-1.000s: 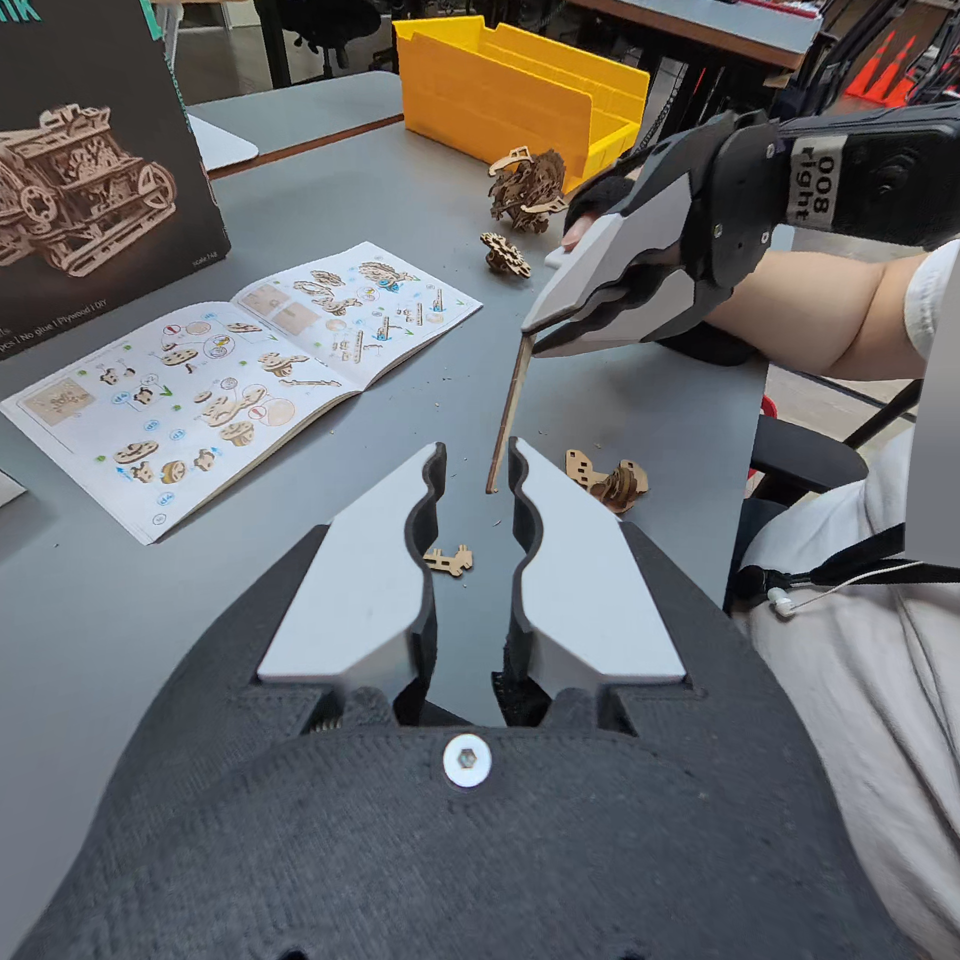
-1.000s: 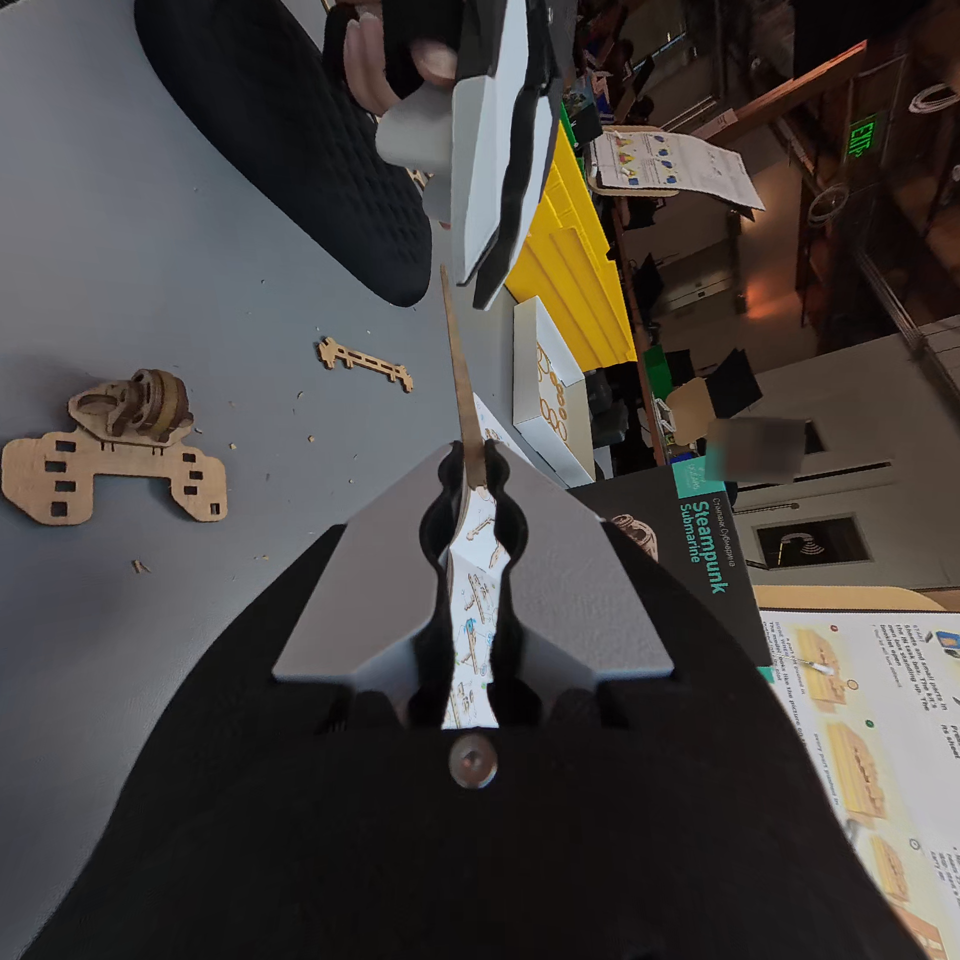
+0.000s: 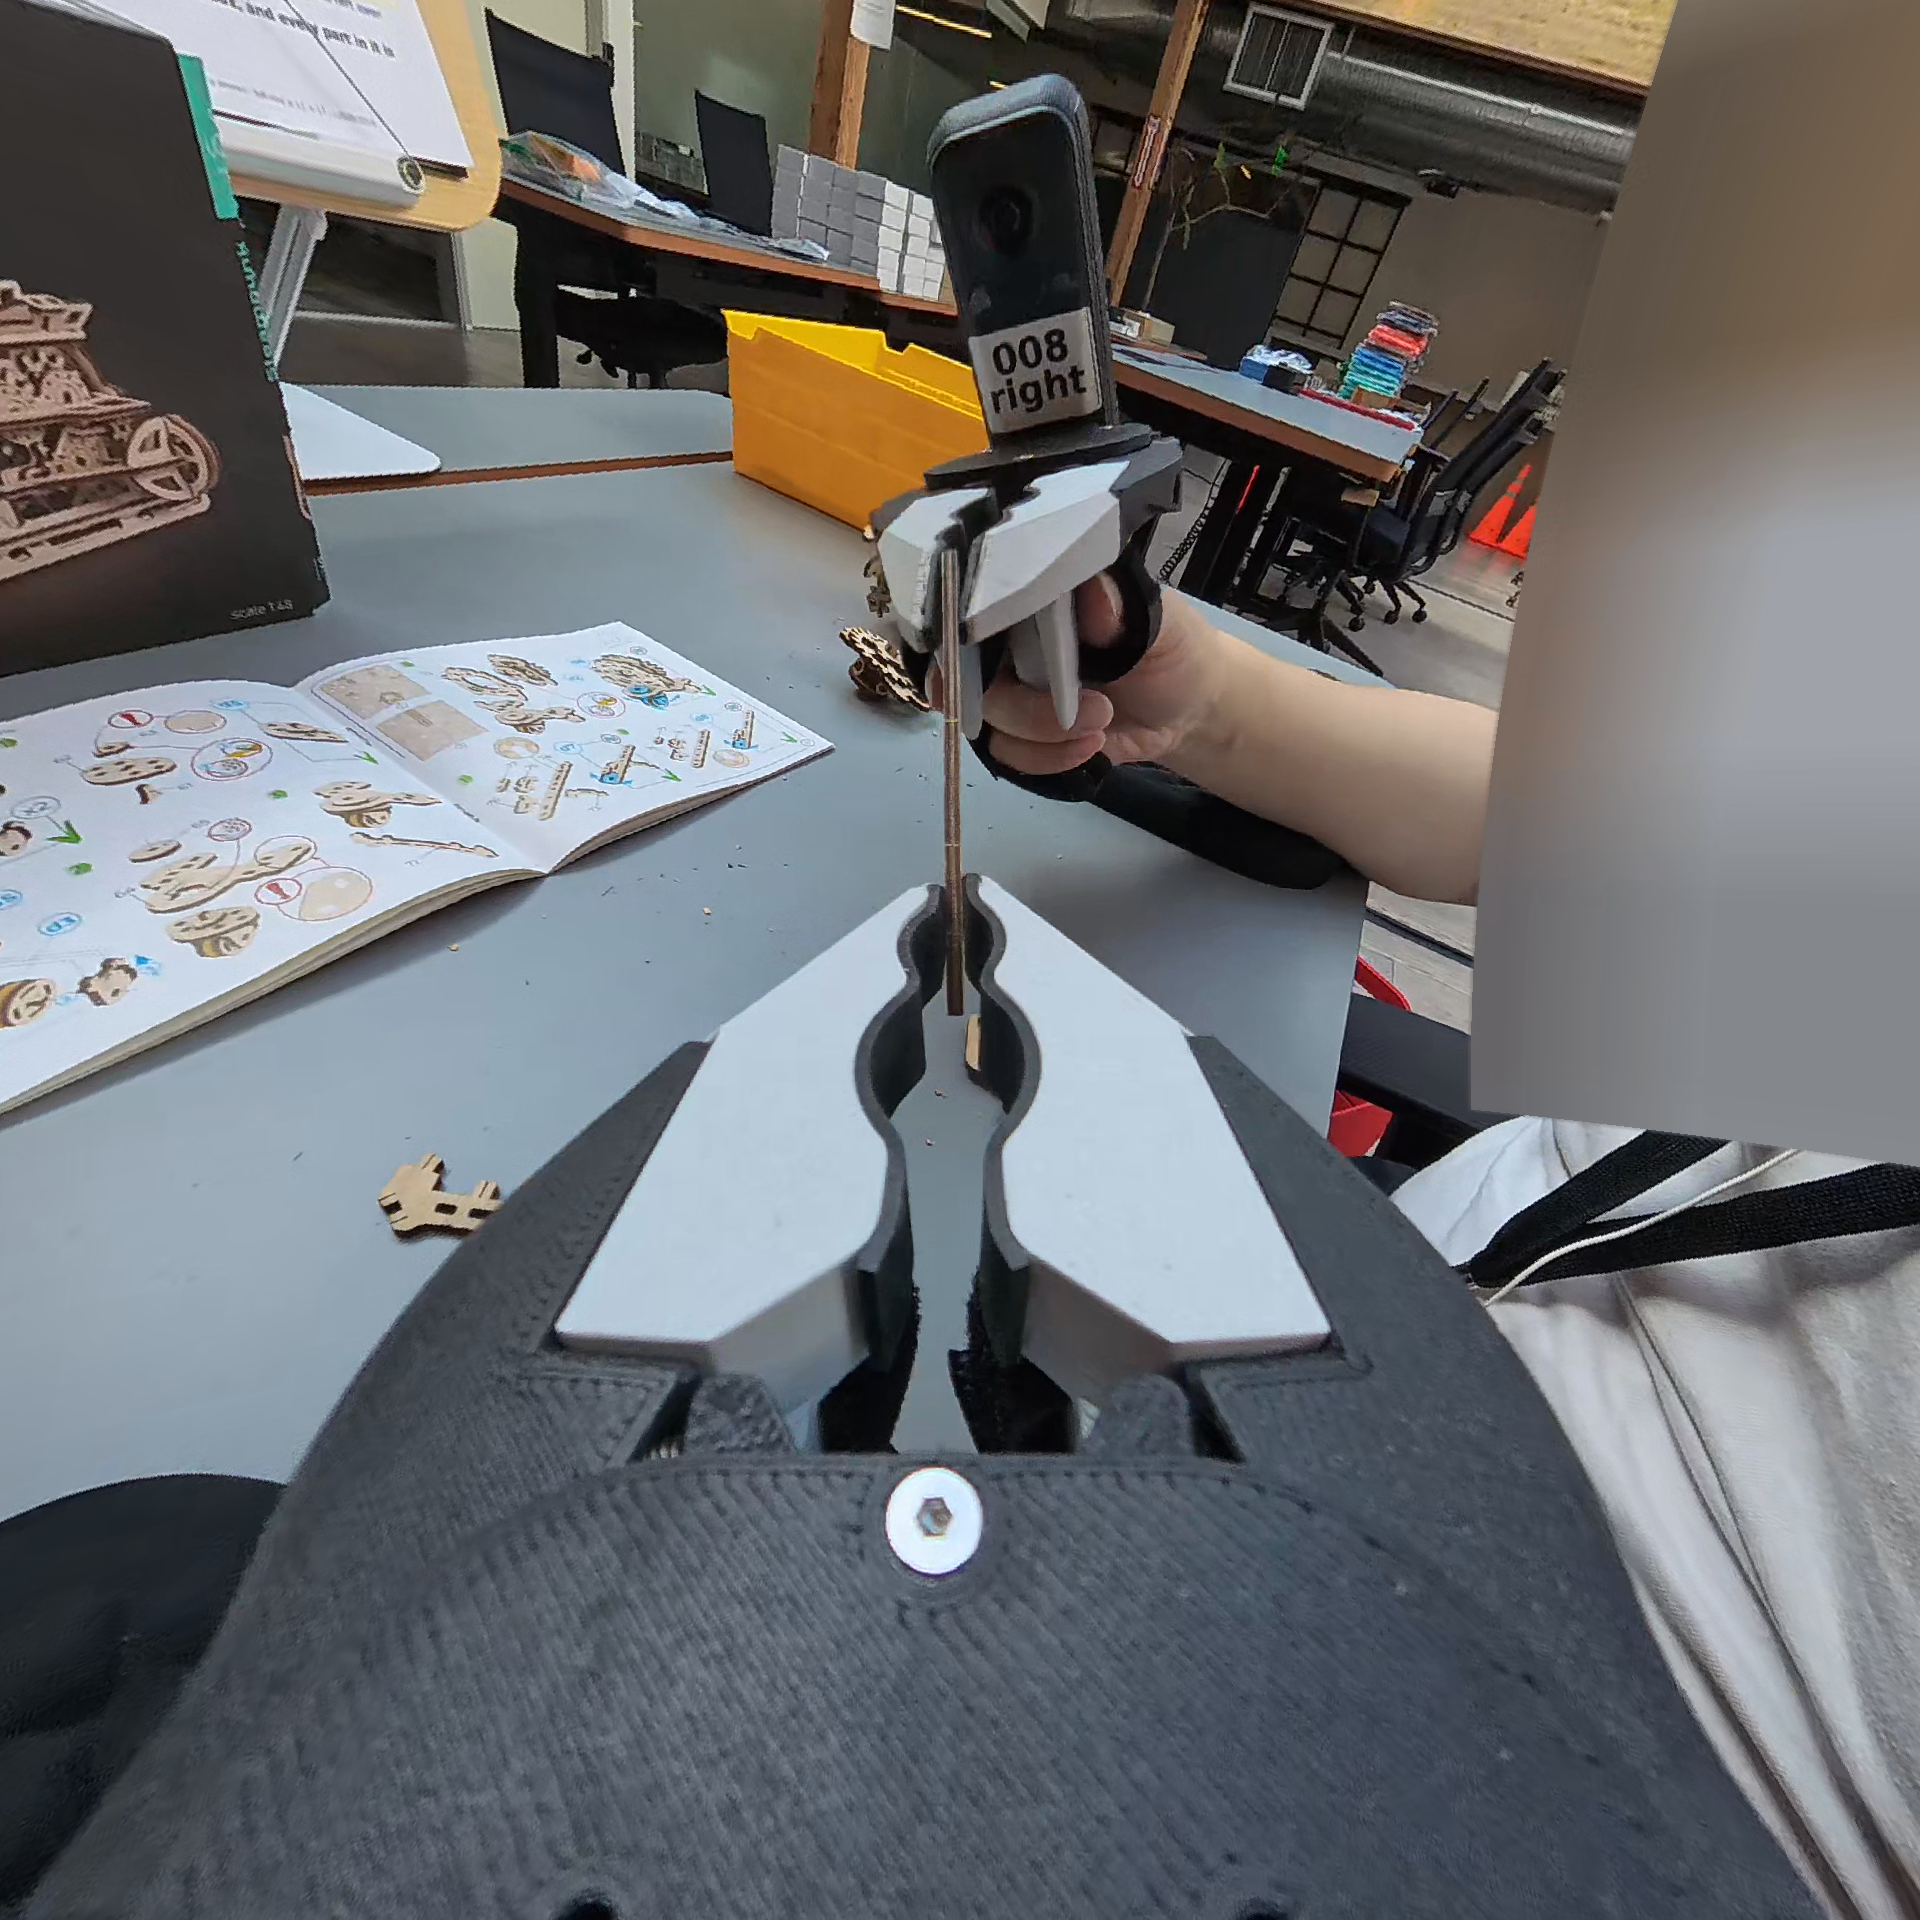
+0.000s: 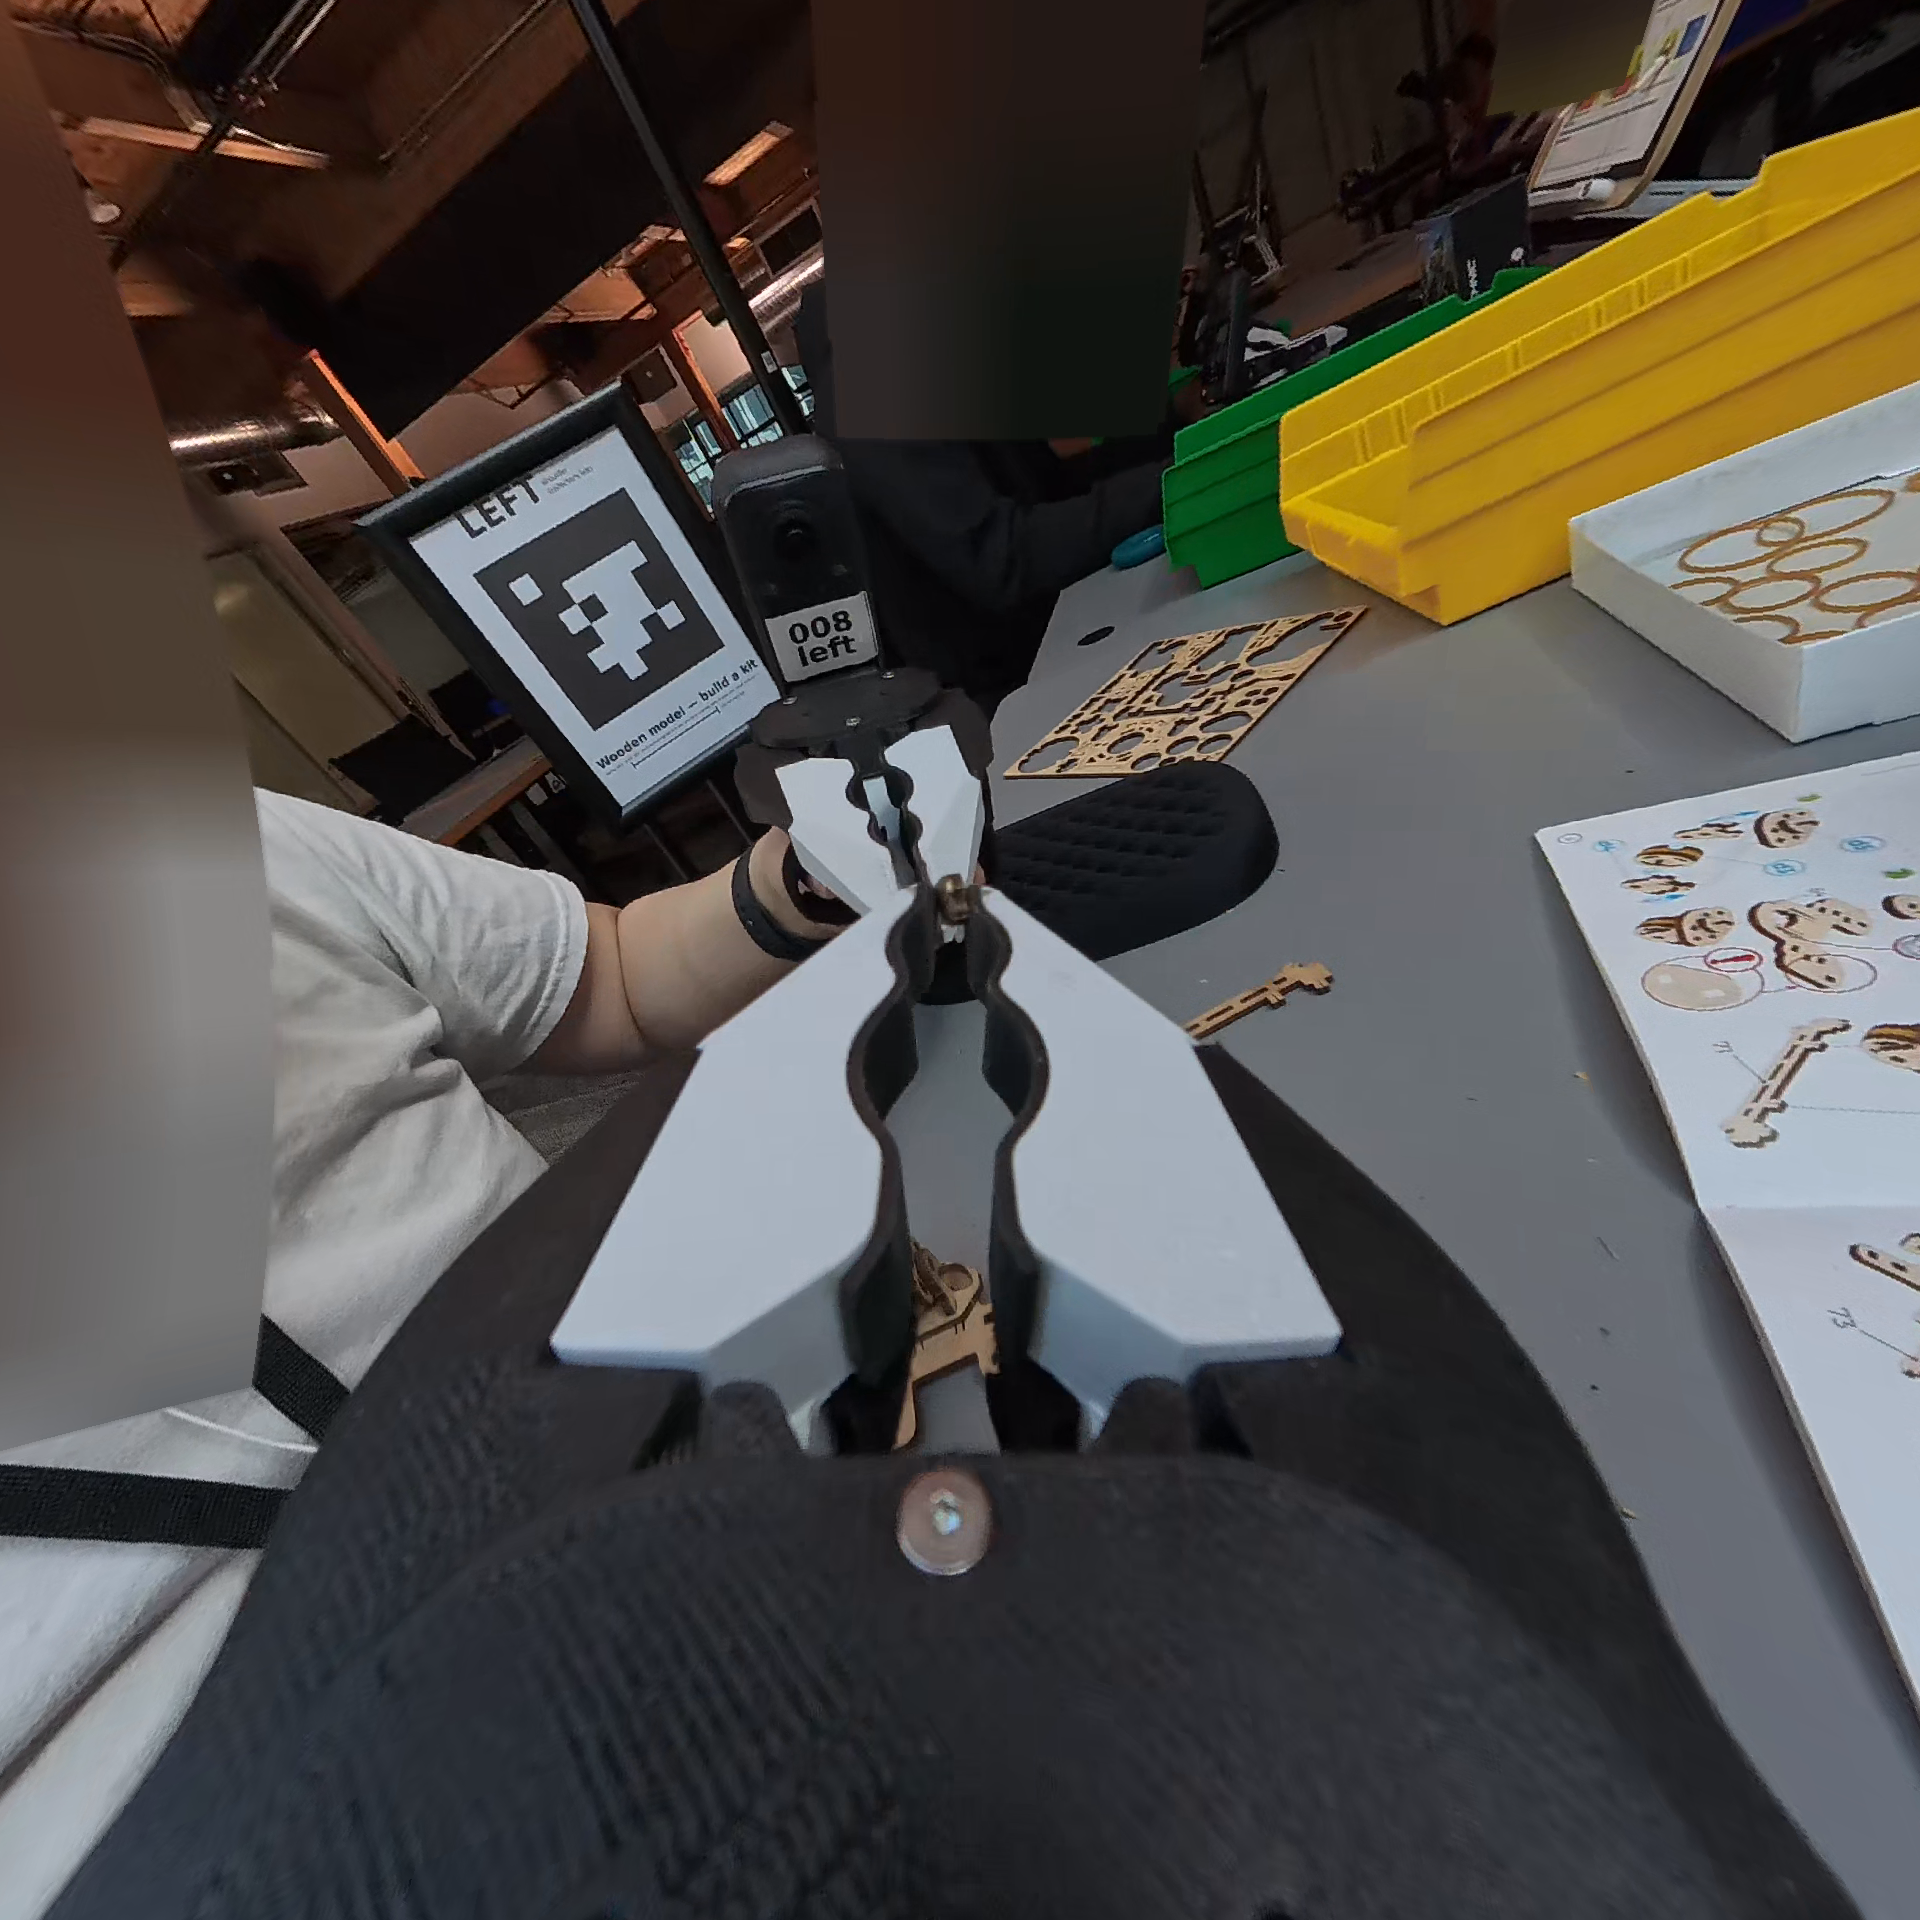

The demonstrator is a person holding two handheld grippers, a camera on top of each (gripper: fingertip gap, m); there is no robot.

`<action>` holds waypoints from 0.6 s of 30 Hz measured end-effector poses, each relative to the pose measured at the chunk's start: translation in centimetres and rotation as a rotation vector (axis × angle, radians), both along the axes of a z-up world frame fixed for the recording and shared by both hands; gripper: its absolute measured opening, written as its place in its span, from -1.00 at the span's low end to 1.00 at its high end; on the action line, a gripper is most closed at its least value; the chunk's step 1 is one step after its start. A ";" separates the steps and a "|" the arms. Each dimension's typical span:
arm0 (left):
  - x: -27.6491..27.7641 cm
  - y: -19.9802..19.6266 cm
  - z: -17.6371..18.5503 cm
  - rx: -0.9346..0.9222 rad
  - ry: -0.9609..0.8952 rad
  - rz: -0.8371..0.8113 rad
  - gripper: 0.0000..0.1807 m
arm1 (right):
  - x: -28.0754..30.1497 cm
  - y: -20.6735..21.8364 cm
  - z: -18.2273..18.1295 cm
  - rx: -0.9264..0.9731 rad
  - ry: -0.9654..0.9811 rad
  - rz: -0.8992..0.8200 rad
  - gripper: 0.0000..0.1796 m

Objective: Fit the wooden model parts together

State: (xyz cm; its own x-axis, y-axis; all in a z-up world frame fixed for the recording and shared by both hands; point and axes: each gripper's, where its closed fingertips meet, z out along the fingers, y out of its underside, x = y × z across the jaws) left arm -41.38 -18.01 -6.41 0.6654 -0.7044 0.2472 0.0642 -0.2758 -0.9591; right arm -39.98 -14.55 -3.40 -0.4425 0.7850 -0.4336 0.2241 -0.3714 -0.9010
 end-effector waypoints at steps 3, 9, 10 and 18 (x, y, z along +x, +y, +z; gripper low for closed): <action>0.6 -0.4 -0.1 -0.027 0.000 -0.042 -1.00 | 0.6 -0.7 0.3 0.033 0.007 0.037 -0.98; 0.9 -0.9 -0.7 -0.019 0.071 -0.040 -0.88 | 2.1 -0.7 0.7 0.083 -0.053 0.061 -0.99; 0.9 -1.0 -1.9 -0.038 0.154 -0.025 -0.80 | 2.7 -0.7 0.9 0.099 -0.073 0.073 -0.98; 4.0 -2.1 -7.0 -0.089 0.555 -0.040 -0.64 | 5.8 1.7 -2.3 0.473 -0.329 0.048 -0.98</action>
State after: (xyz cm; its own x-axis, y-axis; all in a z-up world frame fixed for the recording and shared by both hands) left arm -37.40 -20.09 -13.40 0.6861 -0.7239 -0.0729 -0.4556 -0.3493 -0.8187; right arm -34.18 -12.89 -5.69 -0.3835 0.9094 -0.1611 0.5275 0.0726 -0.8464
